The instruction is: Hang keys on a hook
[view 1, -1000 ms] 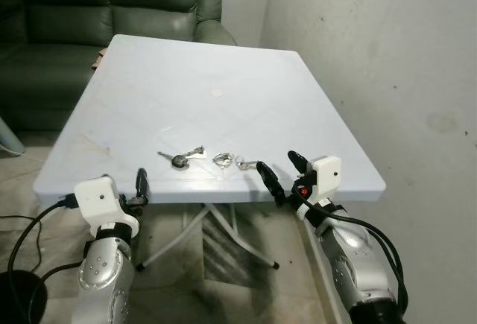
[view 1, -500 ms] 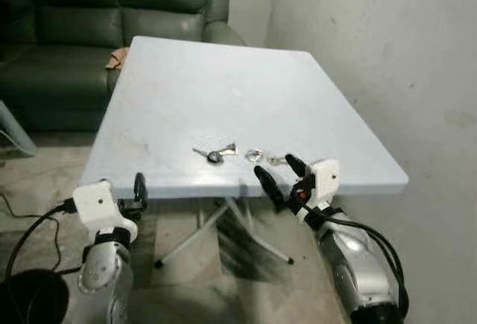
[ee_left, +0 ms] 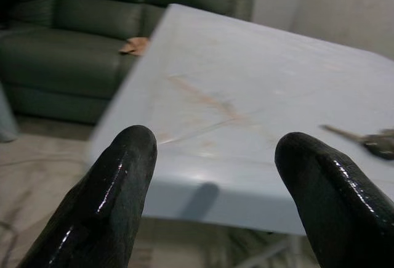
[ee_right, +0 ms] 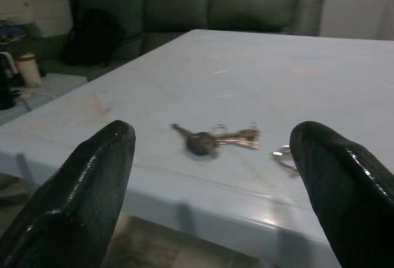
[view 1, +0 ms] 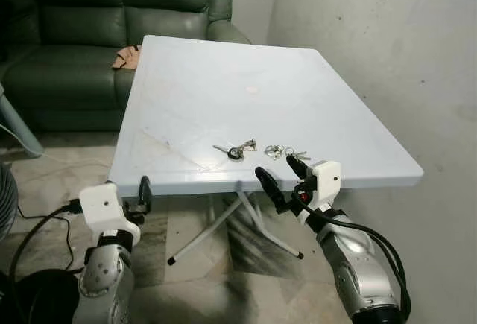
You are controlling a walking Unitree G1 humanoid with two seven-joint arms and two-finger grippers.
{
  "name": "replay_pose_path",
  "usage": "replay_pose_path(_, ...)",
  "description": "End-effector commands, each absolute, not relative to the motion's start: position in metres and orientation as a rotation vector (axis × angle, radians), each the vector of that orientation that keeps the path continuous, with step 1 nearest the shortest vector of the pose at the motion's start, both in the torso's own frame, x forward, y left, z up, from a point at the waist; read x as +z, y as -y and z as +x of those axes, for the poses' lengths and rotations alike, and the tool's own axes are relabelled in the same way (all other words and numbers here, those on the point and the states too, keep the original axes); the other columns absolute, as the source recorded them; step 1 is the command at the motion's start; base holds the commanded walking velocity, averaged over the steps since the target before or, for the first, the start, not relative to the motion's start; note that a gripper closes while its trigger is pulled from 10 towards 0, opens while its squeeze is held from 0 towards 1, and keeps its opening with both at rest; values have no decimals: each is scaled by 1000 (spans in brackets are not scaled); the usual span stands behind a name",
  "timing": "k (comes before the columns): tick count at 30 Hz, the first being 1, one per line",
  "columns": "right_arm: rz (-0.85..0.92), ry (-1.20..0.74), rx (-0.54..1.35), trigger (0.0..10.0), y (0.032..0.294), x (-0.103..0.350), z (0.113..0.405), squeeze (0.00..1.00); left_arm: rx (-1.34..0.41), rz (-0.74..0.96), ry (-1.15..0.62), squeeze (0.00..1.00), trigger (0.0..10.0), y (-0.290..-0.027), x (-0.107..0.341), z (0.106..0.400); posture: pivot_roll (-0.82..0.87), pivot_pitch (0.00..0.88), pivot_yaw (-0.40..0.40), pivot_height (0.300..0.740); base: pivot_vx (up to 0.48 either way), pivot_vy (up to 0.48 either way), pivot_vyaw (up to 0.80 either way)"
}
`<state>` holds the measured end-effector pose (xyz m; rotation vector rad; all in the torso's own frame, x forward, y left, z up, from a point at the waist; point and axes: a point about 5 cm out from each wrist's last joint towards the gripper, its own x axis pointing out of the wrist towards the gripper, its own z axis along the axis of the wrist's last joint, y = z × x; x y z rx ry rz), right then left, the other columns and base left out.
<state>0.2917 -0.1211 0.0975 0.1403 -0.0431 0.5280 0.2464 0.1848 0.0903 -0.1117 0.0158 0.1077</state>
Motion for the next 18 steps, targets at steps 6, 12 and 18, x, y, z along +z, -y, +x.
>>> replay_pose_path(6, 131, 54, 515, 10000, 127, 101, 293, 0, 110, -99, -5, 0, 10000, -181, 95, 249, 17, 0, -82, 740, 480, 0, 0)
replay_pose_path(12, 129, 49, 520, 10000, 127, 101, 292, 0, 127, -103, -10, 0, 10000, -181, 95, 247, 20, 0, -84, 740, 316, 0, 0)
replay_pose_path(18, 114, 37, 528, 10000, 128, 99, 292, 0, 140, -106, 7, 0, 10000, -177, 97, 247, 22, 0, -87, 740, 0, 0, 0)
